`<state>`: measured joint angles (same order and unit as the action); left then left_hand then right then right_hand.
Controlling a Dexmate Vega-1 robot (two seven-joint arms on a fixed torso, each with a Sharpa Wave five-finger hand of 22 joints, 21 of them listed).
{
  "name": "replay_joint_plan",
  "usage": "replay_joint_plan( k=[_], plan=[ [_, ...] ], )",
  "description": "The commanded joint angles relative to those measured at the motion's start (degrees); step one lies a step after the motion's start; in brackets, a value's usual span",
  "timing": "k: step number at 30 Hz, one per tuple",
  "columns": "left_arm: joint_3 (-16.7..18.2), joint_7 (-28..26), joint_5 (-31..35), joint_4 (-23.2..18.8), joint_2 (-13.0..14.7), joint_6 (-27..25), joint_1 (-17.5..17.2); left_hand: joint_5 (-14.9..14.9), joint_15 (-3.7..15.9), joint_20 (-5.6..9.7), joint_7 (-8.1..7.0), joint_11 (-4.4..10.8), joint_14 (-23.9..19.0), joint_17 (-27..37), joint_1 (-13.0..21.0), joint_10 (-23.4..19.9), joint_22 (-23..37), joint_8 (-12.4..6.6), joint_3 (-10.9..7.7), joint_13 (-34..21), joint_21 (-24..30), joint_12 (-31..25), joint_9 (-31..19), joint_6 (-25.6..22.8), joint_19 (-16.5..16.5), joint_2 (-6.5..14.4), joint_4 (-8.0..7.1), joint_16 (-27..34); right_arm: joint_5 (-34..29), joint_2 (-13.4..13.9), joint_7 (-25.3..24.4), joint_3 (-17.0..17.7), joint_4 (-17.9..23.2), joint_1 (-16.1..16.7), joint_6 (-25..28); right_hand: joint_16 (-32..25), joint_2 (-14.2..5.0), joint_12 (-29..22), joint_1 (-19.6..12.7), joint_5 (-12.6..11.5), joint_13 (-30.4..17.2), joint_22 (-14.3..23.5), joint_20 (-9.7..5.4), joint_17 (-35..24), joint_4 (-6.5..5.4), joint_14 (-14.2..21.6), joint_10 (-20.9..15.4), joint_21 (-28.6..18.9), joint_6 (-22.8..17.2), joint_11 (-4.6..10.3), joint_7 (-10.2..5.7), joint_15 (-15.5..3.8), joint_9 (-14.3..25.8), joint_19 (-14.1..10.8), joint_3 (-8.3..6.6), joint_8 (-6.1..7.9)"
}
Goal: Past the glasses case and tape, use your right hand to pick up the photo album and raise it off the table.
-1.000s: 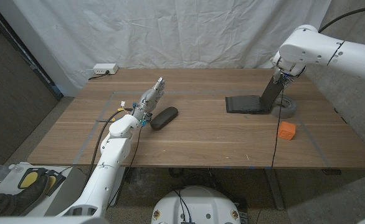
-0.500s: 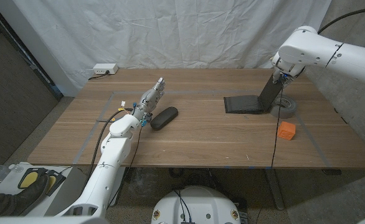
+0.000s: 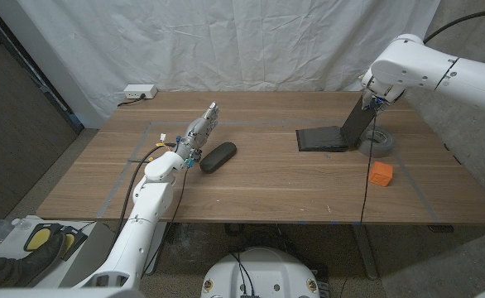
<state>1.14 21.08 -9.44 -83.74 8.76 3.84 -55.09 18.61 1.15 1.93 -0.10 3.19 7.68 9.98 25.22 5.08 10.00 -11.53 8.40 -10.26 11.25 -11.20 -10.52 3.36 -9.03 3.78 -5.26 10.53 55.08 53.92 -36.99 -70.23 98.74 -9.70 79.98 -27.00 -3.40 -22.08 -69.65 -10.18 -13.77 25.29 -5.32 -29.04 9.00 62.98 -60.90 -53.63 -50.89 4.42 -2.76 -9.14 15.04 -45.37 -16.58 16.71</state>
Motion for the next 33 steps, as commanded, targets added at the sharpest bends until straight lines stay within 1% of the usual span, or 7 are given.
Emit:
replay_joint_plan(
  k=[1,9,13,22,23,29,33],
  plan=[
    [0.15,0.86,-0.18,0.09,0.25,-0.27,0.05,-0.10,0.02,2.58,0.08,0.02,0.30,0.29,0.58,0.23,0.29,0.20,0.35,-0.31,0.23,-0.16,-0.31,0.17,-0.13,0.18,0.00,0.10,5.50,1.07,-5.04,-2.45,1.84,-2.99,0.00,-0.52,-2.50,-0.66,-3.07,-0.17,-0.32,0.39,-6.82,-0.37,-0.09,3.14,-2.53,-0.96,-0.64,1.61,0.21,-4.46,0.35,0.29,0.30,0.20],
    [0.25,1.23,-0.29,0.42,0.35,0.04,0.38,-0.11,0.01,2.62,0.12,-0.11,0.18,0.28,0.67,0.28,0.29,0.19,0.40,-0.31,0.28,-0.14,-0.31,0.15,0.05,0.21,0.03,0.14,9.23,1.56,-8.15,-3.71,2.59,-4.53,0.00,-0.59,-2.43,-0.75,-3.32,-0.19,-0.65,0.85,-6.83,-0.79,-0.13,3.62,-2.75,-2.40,-0.95,1.57,0.31,-4.44,0.62,0.56,0.60,0.17],
    [0.31,1.04,-0.10,-0.02,0.43,0.27,0.19,-0.11,-0.05,2.63,0.15,0.08,0.21,0.28,0.72,0.31,0.29,0.19,0.43,-0.31,0.26,-0.13,-0.31,0.14,0.01,0.23,0.05,0.12,9.71,2.13,-8.62,-2.12,3.37,-3.64,0.00,-0.61,-2.50,-0.69,-3.44,-0.21,-0.77,0.98,-6.90,-0.93,-0.15,3.78,-2.61,-2.84,-0.91,1.51,-0.03,-4.41,0.69,0.64,0.63,0.10],
    [0.55,1.19,-0.61,0.06,0.16,0.75,0.31,-0.12,-0.03,2.56,0.12,-0.08,0.27,0.28,0.83,0.32,0.29,0.19,0.52,-0.31,0.19,-0.14,-0.31,0.15,-0.15,0.26,0.09,0.08,13.44,2.86,-12.41,-4.20,4.32,-5.81,0.00,-0.65,-2.56,-0.74,-3.78,-0.28,-1.12,1.26,-6.99,-1.28,-0.12,4.16,-2.71,-3.96,-0.94,1.40,0.16,-4.33,0.78,0.86,0.73,-0.09],
    [0.54,1.21,-0.68,0.12,0.09,0.78,0.32,-0.12,-0.06,2.58,0.14,-0.04,0.28,0.28,0.84,0.31,0.29,0.21,0.53,-0.31,0.18,-0.14,-0.31,0.18,-0.15,0.27,0.09,0.08,13.86,2.98,-13.06,-4.22,4.50,-5.88,0.00,-0.63,-2.55,-0.75,-3.81,-0.29,-1.18,1.30,-6.98,-1.33,-0.13,4.17,-2.73,-4.13,-0.97,1.68,0.24,-4.33,0.78,0.93,0.76,-0.12],
    [0.28,1.27,-0.53,0.33,0.11,0.78,0.58,-0.14,0.05,2.56,0.14,-0.32,0.31,0.28,0.93,0.33,0.28,0.20,0.60,-0.31,0.18,-0.15,-0.30,0.16,-0.15,0.30,0.12,0.06,16.05,3.69,-14.59,-5.11,5.24,-7.19,0.00,-0.60,-2.61,-0.78,-3.95,-0.30,-1.40,1.42,-7.02,-1.51,-0.15,4.30,-2.79,-4.73,-1.07,1.41,0.26,-4.31,0.84,1.15,0.81,-0.19],
    [0.11,1.33,-0.49,0.28,0.11,0.78,0.62,-0.15,0.10,2.53,0.18,-0.04,0.33,0.28,0.97,0.39,0.28,0.20,0.65,-0.31,0.17,-0.12,-0.30,0.16,-0.18,0.33,0.13,0.05,17.10,4.11,-15.30,-5.64,5.83,-8.01,0.00,-0.55,-2.60,-0.78,-4.06,-0.30,-1.53,1.49,-7.04,-1.61,-0.13,4.33,-2.76,-5.08,-1.06,1.63,0.17,-4.30,0.88,1.27,0.84,-0.26]
  ],
)
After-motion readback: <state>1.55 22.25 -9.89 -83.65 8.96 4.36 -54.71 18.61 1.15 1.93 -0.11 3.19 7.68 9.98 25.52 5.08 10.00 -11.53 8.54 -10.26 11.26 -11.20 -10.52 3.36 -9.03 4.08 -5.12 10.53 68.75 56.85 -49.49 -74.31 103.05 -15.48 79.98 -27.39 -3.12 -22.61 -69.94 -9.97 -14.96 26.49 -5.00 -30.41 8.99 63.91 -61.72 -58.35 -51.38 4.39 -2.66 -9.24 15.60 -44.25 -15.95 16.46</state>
